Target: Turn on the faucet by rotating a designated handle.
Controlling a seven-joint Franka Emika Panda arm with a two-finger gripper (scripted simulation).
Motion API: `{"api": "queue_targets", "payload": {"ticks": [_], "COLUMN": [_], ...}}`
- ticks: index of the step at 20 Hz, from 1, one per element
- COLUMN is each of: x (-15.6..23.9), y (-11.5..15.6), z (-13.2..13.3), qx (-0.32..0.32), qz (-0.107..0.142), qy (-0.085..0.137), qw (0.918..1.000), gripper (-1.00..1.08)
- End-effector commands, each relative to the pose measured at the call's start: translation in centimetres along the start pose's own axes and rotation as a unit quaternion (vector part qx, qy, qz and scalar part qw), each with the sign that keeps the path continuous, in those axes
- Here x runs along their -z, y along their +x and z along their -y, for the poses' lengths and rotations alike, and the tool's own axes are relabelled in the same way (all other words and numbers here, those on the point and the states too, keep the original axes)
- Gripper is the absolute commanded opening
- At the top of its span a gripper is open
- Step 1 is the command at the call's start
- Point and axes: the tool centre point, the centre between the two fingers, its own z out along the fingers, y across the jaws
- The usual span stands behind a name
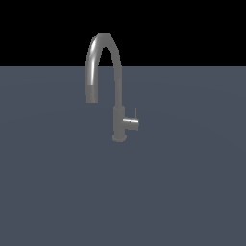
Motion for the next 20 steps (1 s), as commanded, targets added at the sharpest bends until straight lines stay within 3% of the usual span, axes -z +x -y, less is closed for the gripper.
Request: {"api": "queue_targets", "payload": {"ticks": [1,6,11,16,20], "x": [-0.3,-0.9,-1.9,-3.1,-4.4], "y": [1.6,4.9,8.2,11.6,14.2], "z": [0.0,-0.1,-0.4,-1.0,-1.6], "qx": [-0.022,-0.067,-0.114,-0.161,-0.199], "qz": [0.016,0.049,0.083,0.118,0.146], "qy": [0.021,0.064,0.109,0.155,0.194], "qw": [0.9994,0.9944,0.984,0.9676,0.9495], "gripper": [-1.0,-1.0,-1.0,-1.0,-1.0]}}
